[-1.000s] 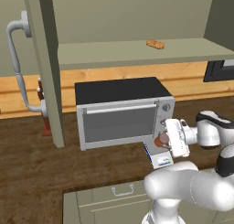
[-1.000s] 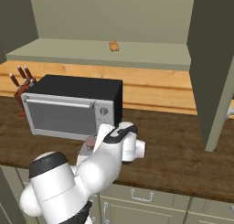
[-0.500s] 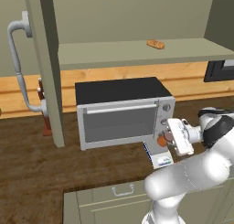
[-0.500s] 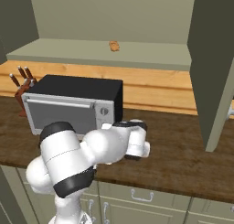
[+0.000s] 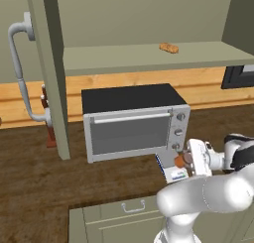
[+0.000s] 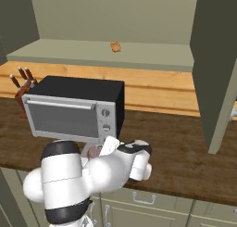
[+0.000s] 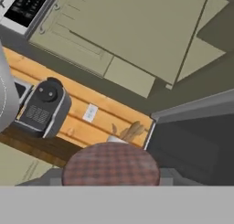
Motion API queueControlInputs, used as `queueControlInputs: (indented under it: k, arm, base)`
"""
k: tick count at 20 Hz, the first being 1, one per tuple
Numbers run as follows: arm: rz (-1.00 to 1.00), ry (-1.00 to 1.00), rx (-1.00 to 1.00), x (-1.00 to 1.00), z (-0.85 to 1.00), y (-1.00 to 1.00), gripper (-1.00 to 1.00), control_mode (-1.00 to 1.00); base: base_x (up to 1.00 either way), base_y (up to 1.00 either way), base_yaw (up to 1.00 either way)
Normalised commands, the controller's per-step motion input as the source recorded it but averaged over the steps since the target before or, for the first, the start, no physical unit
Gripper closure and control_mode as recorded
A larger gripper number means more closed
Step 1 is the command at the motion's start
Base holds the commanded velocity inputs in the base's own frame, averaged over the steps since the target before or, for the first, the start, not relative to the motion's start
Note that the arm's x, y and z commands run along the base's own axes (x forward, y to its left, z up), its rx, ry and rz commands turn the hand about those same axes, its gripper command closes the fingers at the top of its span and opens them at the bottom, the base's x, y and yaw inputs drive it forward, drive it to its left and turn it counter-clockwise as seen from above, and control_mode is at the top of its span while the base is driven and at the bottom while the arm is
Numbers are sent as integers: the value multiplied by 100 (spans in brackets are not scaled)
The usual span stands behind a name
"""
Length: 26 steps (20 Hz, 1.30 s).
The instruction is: Pick the jam and place it on the digital scale for weighing, and close the cabinet.
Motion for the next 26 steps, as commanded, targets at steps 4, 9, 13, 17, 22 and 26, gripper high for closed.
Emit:
queueControlInputs:
  k: [4,9,13,17,22,26]
  arm:
    - [-21,13,0,12,4,4,100,-100]
    - [-20,24,0,26,0,0,100,-100]
    - [-23,38,0,40,0,17,100,-100]
    - [-15,27,0,15,-1,20,100,-100]
    - [-10,15,-1,6,-20,18,-100,-100]
    - [-10,5,-1,1,-14,7,-100,-100]
  base:
    - [0,0,0]
    - [0,0,0]
    - [0,0,0]
    - [0,0,0]
    - [0,0,0]
    - [0,0,0]
